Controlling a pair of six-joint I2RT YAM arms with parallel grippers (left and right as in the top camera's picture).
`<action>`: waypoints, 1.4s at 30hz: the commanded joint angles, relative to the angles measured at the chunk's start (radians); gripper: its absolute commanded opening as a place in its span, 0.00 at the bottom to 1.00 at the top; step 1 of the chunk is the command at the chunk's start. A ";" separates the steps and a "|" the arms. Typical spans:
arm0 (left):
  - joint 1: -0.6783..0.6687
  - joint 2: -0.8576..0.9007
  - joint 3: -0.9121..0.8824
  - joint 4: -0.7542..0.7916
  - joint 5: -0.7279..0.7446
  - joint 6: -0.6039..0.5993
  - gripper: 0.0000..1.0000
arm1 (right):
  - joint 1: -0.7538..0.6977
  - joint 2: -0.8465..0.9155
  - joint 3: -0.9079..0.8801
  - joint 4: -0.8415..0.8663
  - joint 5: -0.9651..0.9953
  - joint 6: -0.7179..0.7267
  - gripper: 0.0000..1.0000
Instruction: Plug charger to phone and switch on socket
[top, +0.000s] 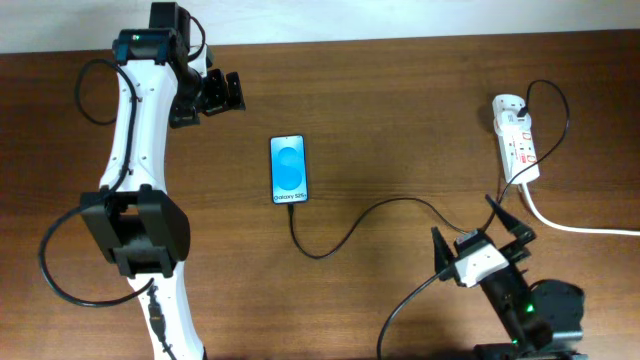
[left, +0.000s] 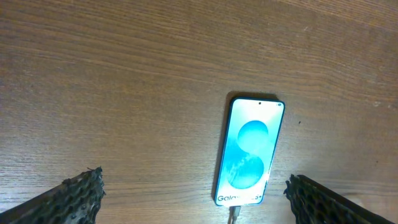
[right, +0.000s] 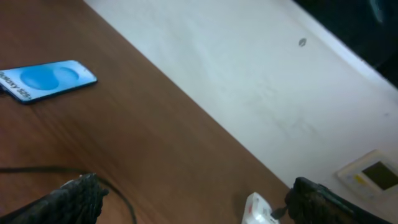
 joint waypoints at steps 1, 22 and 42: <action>0.004 0.006 -0.001 0.000 -0.004 -0.005 0.99 | 0.009 -0.090 -0.104 0.047 -0.014 0.004 0.98; 0.004 0.006 -0.001 0.000 -0.004 -0.005 0.99 | 0.010 -0.176 -0.299 0.208 -0.055 0.005 0.98; 0.004 0.006 -0.001 0.000 -0.004 -0.005 0.99 | 0.010 -0.174 -0.299 0.206 -0.054 0.005 0.98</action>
